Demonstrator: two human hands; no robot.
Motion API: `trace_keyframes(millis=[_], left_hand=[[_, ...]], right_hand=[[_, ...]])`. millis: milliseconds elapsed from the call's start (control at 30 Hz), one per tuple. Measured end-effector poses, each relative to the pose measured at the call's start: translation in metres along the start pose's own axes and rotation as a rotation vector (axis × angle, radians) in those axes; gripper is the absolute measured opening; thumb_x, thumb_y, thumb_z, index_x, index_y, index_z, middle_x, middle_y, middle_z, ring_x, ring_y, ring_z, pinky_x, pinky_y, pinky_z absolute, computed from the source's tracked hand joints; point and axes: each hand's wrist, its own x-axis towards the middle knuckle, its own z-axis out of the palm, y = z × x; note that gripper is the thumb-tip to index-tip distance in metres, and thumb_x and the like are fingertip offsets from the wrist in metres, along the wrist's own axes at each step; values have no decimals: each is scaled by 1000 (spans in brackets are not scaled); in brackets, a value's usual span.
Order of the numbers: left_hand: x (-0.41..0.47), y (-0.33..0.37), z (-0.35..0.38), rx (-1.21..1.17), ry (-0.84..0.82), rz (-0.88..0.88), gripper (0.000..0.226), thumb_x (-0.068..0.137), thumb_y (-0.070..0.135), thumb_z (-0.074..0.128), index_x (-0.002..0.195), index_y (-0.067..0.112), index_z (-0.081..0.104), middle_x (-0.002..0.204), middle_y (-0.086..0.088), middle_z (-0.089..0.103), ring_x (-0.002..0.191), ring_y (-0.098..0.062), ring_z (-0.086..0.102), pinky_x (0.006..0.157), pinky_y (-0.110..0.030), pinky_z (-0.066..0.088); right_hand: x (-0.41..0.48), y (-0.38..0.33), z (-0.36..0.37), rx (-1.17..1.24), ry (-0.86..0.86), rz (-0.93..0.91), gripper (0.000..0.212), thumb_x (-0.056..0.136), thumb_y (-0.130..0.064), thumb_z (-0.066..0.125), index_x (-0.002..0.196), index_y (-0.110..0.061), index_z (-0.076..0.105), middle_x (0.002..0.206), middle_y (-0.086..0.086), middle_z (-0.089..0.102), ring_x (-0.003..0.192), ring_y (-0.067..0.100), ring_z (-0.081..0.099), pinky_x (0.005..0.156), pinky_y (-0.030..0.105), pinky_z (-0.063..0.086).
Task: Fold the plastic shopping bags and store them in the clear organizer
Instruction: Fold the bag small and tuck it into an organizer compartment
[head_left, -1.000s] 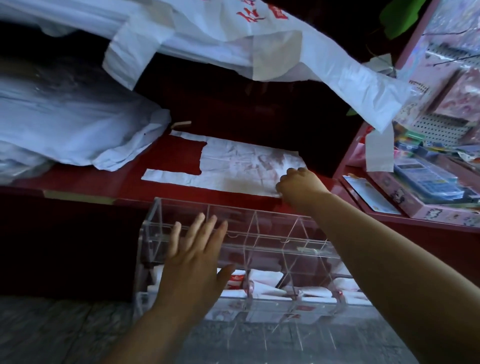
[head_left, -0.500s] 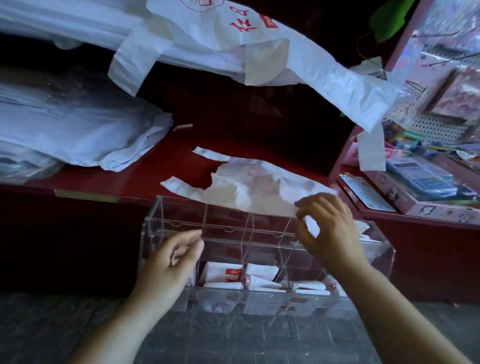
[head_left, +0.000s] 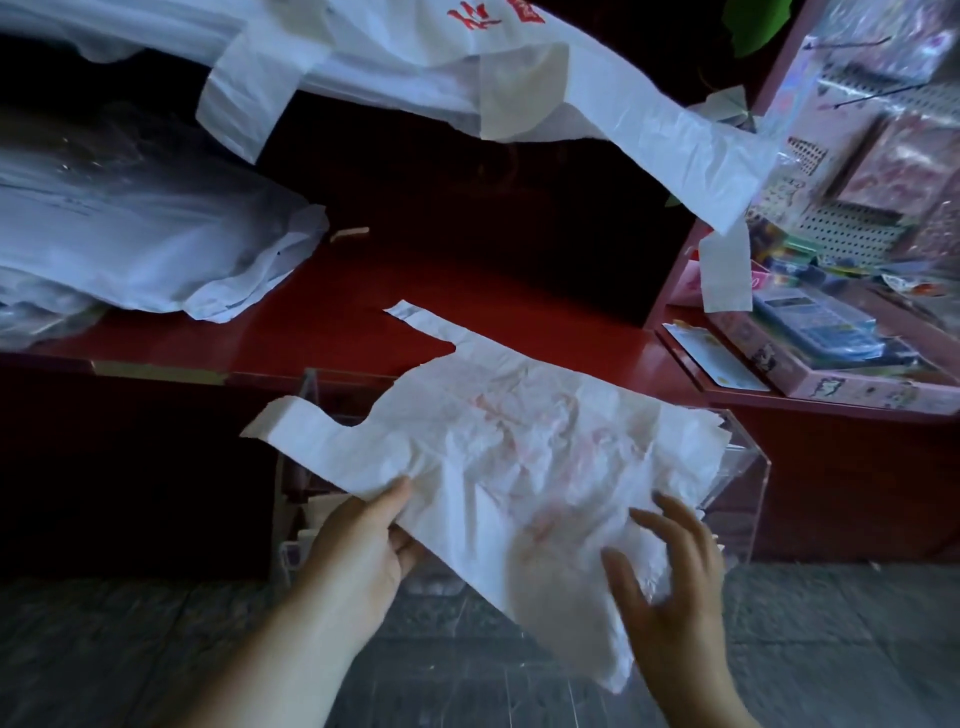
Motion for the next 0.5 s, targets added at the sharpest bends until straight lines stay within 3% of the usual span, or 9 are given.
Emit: trace_keyframes(millis=[67, 133, 200, 267, 333, 400, 500], left_hand=[[4, 1, 0, -51, 13, 1, 15, 92, 8, 47, 89, 15, 60, 74, 0, 71, 70, -14, 67, 63, -30, 55], [4, 0, -1, -82, 8, 5, 16, 91, 8, 48, 94, 17, 61, 72, 3, 73, 65, -10, 69, 59, -25, 57], [4, -3, -2, -88, 1, 8, 18, 91, 8, 48, 99, 18, 61, 76, 2, 73, 68, -11, 69, 63, -27, 56], [3, -7, -2, -25, 3, 1, 18, 91, 8, 47, 97, 19, 60, 78, 0, 73, 72, -14, 68, 65, -30, 57], [3, -11, -3, 88, 63, 44, 13, 92, 11, 48, 95, 19, 58, 89, -4, 69, 83, -19, 64, 74, -38, 55], [6, -10, -5, 298, 240, 230, 14, 91, 13, 52, 103, 17, 57, 105, -7, 63, 97, -25, 60, 85, -42, 48], [5, 2, -7, 529, 524, 594, 35, 87, 11, 58, 117, -2, 45, 120, -20, 52, 108, -31, 52, 83, -33, 39]], right_hand=[[8, 5, -8, 138, 153, 401, 35, 82, -42, 60, 108, -20, 51, 119, -10, 53, 101, 11, 46, 83, 15, 37], [13, 9, -11, 407, 119, 886, 32, 87, -18, 60, 115, -5, 51, 112, 9, 56, 93, 19, 49, 74, 28, 36], [14, 10, -11, 625, 44, 1128, 25, 89, -11, 56, 110, 1, 57, 90, 12, 61, 79, 23, 53, 69, 31, 40], [14, 8, -9, 744, -5, 1211, 16, 88, -15, 57, 97, -3, 63, 80, 11, 66, 73, 25, 61, 68, 34, 47], [16, 12, -10, 705, 14, 1168, 8, 87, -12, 58, 85, -7, 64, 64, 4, 68, 59, 19, 64, 61, 31, 50], [23, 17, -15, 610, 31, 1093, 10, 86, -7, 57, 78, -5, 63, 50, -1, 64, 49, 16, 60, 56, 29, 49], [29, 23, -28, 563, -47, 1063, 12, 86, -3, 54, 78, -2, 62, 55, 6, 65, 51, 20, 60, 56, 31, 51]])
